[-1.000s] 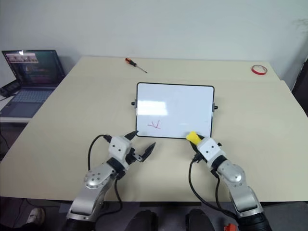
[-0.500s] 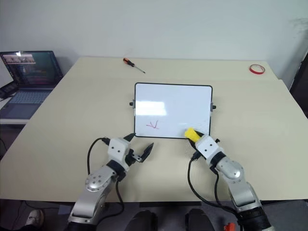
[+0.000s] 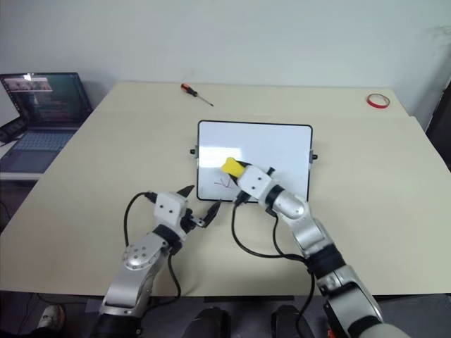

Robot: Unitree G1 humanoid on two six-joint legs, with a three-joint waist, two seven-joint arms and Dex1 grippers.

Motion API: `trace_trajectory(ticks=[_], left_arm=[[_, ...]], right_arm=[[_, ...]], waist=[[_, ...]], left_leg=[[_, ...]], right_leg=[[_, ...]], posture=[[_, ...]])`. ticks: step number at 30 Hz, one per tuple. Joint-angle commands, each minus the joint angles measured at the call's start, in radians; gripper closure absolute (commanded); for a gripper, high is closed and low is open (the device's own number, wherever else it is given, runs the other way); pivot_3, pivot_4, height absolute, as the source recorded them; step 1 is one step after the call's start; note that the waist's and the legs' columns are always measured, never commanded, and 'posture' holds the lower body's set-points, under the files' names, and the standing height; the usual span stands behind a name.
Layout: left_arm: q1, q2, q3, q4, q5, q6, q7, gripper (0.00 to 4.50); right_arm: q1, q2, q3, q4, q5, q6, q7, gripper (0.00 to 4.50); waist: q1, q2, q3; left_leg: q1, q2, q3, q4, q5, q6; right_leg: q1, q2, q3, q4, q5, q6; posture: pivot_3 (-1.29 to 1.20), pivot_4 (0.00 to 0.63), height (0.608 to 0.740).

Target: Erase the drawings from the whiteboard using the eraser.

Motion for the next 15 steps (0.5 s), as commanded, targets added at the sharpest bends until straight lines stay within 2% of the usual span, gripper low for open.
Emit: trace_trajectory(ticks=[1, 15], left_arm=[[0.033, -0.015, 0.021, -0.048, -0.014, 0.01, 0.026, 0.0], [0.053, -0.037, -0.004, -0.067, 0.0, 0.008, 0.04, 0.0]], right_arm=[[-0.063, 0.015, 0.011, 0.065, -0.014, -0.08, 0.001, 3.24], [-0.165, 0.043, 0.089, 0.265, -0.121, -0.118, -0.003, 3.24]], waist=[[0.0, 0.0, 0.0], [0.0, 0.0, 0.0]], left_leg=[[0.0, 0.0, 0.0, 0.0, 0.0, 0.0], [-0.001, 0.001, 0.0, 0.0, 0.0, 0.0]], right_leg=[[0.0, 0.0, 0.0, 0.0, 0.0, 0.0], [-0.001, 0.0, 0.0, 0.001, 0.0, 0.0]], posture=[[0.0, 0.15, 0.74], [0.0, 0.15, 0.74]])
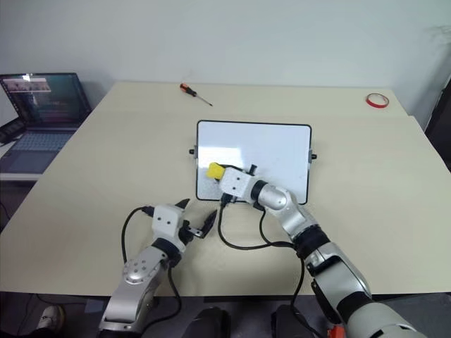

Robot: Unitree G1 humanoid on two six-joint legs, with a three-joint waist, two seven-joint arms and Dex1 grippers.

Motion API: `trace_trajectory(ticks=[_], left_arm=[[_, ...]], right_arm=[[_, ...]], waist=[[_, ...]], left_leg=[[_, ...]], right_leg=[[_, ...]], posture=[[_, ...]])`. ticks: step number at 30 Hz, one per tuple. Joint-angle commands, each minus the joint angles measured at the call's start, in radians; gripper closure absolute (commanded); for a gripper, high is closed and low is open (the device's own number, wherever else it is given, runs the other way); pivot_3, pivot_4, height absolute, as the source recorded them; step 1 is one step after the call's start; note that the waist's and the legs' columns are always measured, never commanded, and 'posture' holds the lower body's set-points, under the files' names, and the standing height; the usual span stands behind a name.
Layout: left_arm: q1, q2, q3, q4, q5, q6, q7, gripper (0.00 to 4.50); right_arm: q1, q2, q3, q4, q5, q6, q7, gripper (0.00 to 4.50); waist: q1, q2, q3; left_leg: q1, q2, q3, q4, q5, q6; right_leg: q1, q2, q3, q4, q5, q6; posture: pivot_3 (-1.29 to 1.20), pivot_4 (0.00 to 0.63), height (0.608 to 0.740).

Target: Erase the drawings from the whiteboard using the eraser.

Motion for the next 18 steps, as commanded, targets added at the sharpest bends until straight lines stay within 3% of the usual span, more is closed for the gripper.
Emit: trace_trajectory(ticks=[1, 11, 18], left_arm=[[-0.015, 0.003, 0.003, -0.045, -0.003, -0.007, 0.0, 0.0], [-0.054, 0.002, -0.001, -0.025, 0.002, -0.016, 0.0, 0.0], [-0.059, -0.002, -0.011, -0.029, 0.007, -0.014, 0.0, 0.0]], right_arm=[[-0.035, 0.004, 0.022, 0.026, -0.047, -0.004, -0.007, 3.24], [-0.057, -0.014, 0.042, 0.104, -0.12, 0.056, -0.025, 3.24], [-0.072, 0.032, 0.042, 0.102, -0.115, 0.073, -0.036, 3.24]], waist=[[0.0, 0.0, 0.0], [-0.001, 0.0, 0.0], [-0.005, 0.0, 0.0]], left_leg=[[0.0, 0.0, 0.0, 0.0, 0.0, 0.0], [0.003, 0.0, 0.0, 0.0, 0.0, 0.0], [0.003, 0.0, 0.0, 0.001, 0.0, 0.0]], right_leg=[[0.0, 0.0, 0.0, 0.0, 0.0, 0.0], [0.002, 0.0, 0.0, 0.001, 0.0, 0.0], [0.002, 0.0, 0.0, 0.002, 0.0, -0.001]], posture=[[0.0, 0.15, 0.74], [0.0, 0.15, 0.74], [0.0, 0.15, 0.74]])
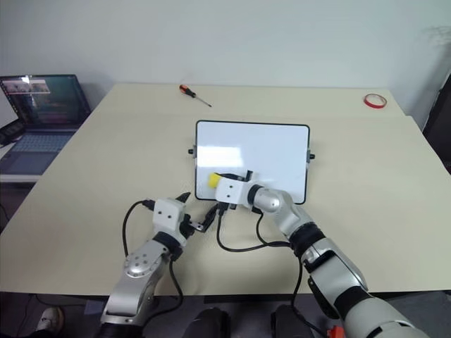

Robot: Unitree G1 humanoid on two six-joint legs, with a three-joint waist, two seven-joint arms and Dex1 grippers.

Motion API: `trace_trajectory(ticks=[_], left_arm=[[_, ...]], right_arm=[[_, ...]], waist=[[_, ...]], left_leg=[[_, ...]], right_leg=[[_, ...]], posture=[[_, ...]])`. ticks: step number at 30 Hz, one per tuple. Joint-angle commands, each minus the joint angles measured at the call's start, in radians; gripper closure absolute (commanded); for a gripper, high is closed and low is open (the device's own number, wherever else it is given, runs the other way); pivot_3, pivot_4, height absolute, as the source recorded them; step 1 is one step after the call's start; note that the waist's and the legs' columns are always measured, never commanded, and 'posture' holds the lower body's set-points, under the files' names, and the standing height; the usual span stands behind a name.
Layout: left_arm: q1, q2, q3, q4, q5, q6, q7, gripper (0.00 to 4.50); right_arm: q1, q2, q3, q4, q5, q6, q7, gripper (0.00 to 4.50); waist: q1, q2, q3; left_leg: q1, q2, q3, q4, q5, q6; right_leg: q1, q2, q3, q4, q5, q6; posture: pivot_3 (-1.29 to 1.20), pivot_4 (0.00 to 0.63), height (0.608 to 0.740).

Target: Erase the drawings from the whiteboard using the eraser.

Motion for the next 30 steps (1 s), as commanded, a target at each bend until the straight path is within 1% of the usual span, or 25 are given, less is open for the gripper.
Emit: trace_trajectory(ticks=[1, 4, 6, 12, 16, 20, 25, 30], left_arm=[[-0.017, -0.001, -0.006, -0.029, 0.004, -0.018, -0.001, 0.0], [-0.02, 0.0, -0.006, -0.031, 0.003, -0.015, 0.0, 0.0], [-0.017, 0.0, -0.006, -0.032, 0.003, -0.016, 0.0, 0.0], [-0.016, -0.006, -0.014, -0.03, 0.004, -0.017, 0.003, 0.0], [-0.038, -0.006, -0.017, -0.007, -0.001, -0.021, -0.006, 0.0], [-0.062, -0.002, -0.012, 0.017, -0.004, -0.026, -0.012, 0.0], [-0.071, -0.002, -0.011, 0.03, -0.006, -0.034, -0.018, 0.0], [-0.069, -0.005, -0.014, 0.033, -0.004, -0.041, -0.021, 0.0]], right_arm=[[-0.024, 0.016, -0.002, 0.013, -0.012, 0.038, -0.014, 3.24], [-0.019, 0.004, -0.004, 0.002, -0.017, 0.048, -0.007, 3.24], [-0.004, -0.025, -0.007, -0.02, -0.023, 0.061, 0.004, 3.24], [0.078, -0.148, -0.025, -0.131, -0.032, 0.118, 0.044, 3.24], [0.182, -0.258, -0.044, -0.254, -0.032, 0.156, 0.083, 3.24], [0.257, -0.322, -0.046, -0.348, -0.03, 0.179, 0.113, 3.24], [0.315, -0.352, -0.066, -0.427, -0.021, 0.214, 0.124, 3.24], [0.313, -0.314, -0.082, -0.469, 0.017, 0.225, 0.108, 3.24]], waist=[[-0.005, 0.0, 0.0], [-0.009, 0.0, 0.0], [-0.011, 0.0, 0.0], [0.014, 0.0, 0.0], [0.019, 0.0, 0.0], [0.021, 0.0, 0.0], [0.021, 0.0, 0.0], [0.02, 0.0, 0.0]], left_leg=[[0.0, 0.0, 0.0, 0.0, 0.0, 0.0], [0.0, 0.0, 0.0, 0.0, 0.0, 0.0], [0.0, 0.0, 0.0, 0.0, 0.0, 0.0], [-0.001, -0.001, -0.003, 0.001, 0.0, 0.0], [-0.001, -0.003, -0.005, 0.001, 0.0, 0.0], [0.0, -0.004, -0.006, 0.001, 0.0, 0.0], [0.001, -0.004, -0.006, 0.001, 0.0, 0.0], [0.001, -0.004, -0.007, 0.001, 0.0, 0.0]], right_leg=[[0.0, 0.0, 0.0, 0.0, 0.0, 0.0], [0.0, 0.0, 0.0, 0.0, 0.0, 0.0], [0.0, 0.0, 0.0, 0.0, 0.0, 0.0], [0.002, -0.001, 0.0, -0.002, 0.0, 0.0], [0.003, -0.003, -0.001, -0.002, 0.0, 0.0], [0.005, -0.003, -0.002, -0.002, 0.0, 0.0], [0.006, -0.002, -0.002, -0.002, 0.0, 0.0], [0.006, -0.003, -0.002, -0.002, 0.0, 0.0]], posture=[[0.0, 0.15, 0.74], [0.0, 0.15, 0.74], [0.0, 0.15, 0.74], [0.0, 0.15, 0.74], [0.0, 0.15, 0.74], [0.0, 0.15, 0.74], [0.0, 0.15, 0.74], [0.0, 0.15, 0.74]])
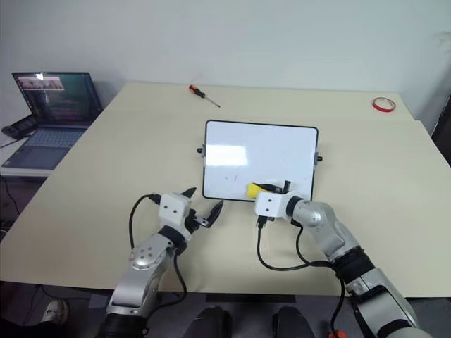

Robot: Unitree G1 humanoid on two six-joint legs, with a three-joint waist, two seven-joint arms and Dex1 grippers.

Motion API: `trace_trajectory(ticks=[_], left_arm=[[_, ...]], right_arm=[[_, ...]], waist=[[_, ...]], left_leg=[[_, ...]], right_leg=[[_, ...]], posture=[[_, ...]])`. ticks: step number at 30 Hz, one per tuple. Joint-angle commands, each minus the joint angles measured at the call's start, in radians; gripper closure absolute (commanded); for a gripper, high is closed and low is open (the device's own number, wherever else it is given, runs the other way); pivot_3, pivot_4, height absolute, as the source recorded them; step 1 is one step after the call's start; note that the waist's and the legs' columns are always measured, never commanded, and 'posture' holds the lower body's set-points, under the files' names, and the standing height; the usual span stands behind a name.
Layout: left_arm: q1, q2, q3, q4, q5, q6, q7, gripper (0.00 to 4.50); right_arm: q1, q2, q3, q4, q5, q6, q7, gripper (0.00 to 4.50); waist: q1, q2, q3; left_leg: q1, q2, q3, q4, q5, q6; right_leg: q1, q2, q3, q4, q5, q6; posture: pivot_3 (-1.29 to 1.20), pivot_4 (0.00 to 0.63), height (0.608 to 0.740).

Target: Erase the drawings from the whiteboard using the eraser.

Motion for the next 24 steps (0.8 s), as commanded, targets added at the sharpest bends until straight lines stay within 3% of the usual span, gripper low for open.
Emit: trace_trajectory(ticks=[1, 17, 24], left_arm=[[-0.013, -0.004, 0.0, -0.01, -0.003, -0.022, -0.004, 0.0], [0.005, 0.0, -0.008, -0.028, -0.003, -0.021, -0.008, 0.0], [0.008, -0.003, -0.009, -0.032, 0.0, -0.022, -0.001, 0.0]], right_arm=[[0.0, 0.031, -0.051, 0.015, 0.04, 0.041, -0.02, 3.24], [-0.226, 0.263, -0.014, 0.224, 0.055, -0.084, -0.104, 3.24], [-0.256, 0.286, 0.015, 0.292, 0.015, -0.076, -0.108, 3.24]], waist=[[-0.002, 0.0, 0.0], [-0.023, 0.0, 0.003], [-0.022, 0.001, 0.003]], left_leg=[[0.0, 0.0, 0.0, 0.0, 0.0, 0.0], [-0.005, 0.004, 0.006, -0.003, 0.0, 0.0], [-0.005, 0.004, 0.006, -0.003, 0.0, 0.0]], right_leg=[[0.0, 0.0, 0.0, 0.0, 0.0, 0.0], [-0.009, 0.002, 0.001, -0.001, 0.0, 0.0], [-0.009, 0.002, 0.001, -0.001, 0.0, 0.0]], posture=[[0.0, 0.15, 0.74], [0.0, 0.15, 0.74], [0.0, 0.15, 0.74]])
